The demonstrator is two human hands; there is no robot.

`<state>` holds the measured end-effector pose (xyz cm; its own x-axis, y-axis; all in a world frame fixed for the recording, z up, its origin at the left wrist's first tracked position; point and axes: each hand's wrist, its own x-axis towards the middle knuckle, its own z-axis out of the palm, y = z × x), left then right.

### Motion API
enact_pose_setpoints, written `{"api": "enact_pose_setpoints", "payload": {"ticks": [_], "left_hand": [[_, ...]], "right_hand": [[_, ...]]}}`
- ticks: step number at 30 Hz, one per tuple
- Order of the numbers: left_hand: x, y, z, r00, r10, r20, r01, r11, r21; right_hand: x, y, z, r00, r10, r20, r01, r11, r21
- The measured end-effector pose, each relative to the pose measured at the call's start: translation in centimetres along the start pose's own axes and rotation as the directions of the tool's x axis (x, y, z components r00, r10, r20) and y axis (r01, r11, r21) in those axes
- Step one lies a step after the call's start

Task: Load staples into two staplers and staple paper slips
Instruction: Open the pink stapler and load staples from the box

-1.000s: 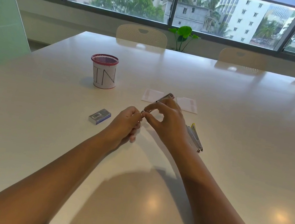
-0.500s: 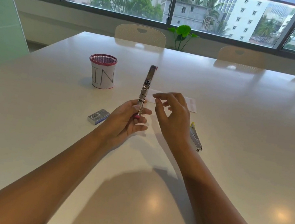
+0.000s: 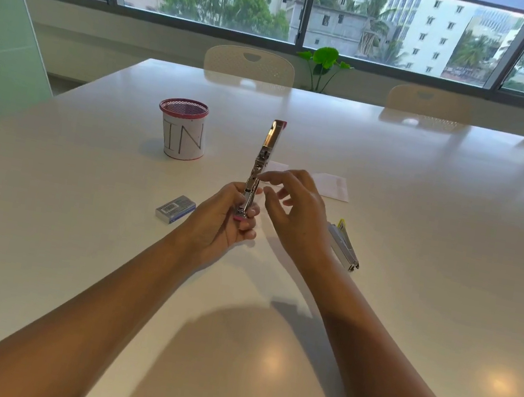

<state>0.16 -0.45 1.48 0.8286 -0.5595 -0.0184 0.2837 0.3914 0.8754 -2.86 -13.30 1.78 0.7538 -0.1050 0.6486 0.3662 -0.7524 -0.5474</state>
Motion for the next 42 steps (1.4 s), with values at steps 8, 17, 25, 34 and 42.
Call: {"api": "enact_pose_setpoints", "payload": {"ticks": [8,17,25,34,42], "left_hand": [[-0.1,0.0,0.0,1.0,0.019,-0.017,-0.018,0.996,0.084],[-0.2,-0.6,0.1,0.987,0.158,-0.006,-0.132,0.843,0.521],[0.6,-1.0,-0.5,0.967,0.252,0.037,-0.181,0.578,0.796],[0.6,-1.7,-0.5,0.967,0.253,0.041,-0.166,0.499,0.851],[0.4,-1.3,-0.2,0.984,0.179,-0.005,-0.116,0.658,0.744]], "right_hand": [[0.0,0.1,0.1,0.995,0.079,-0.061,-0.072,0.991,0.116],[0.1,0.0,-0.4,0.998,-0.003,0.062,-0.005,0.991,0.136],[0.1,0.8,-0.3,0.995,0.0,0.095,-0.01,0.994,0.106],[-0.2,0.0,0.1,0.991,0.127,0.037,-0.129,0.99,0.053],[0.4,0.3,-0.3,0.985,0.148,0.084,-0.15,0.988,0.019]]}}
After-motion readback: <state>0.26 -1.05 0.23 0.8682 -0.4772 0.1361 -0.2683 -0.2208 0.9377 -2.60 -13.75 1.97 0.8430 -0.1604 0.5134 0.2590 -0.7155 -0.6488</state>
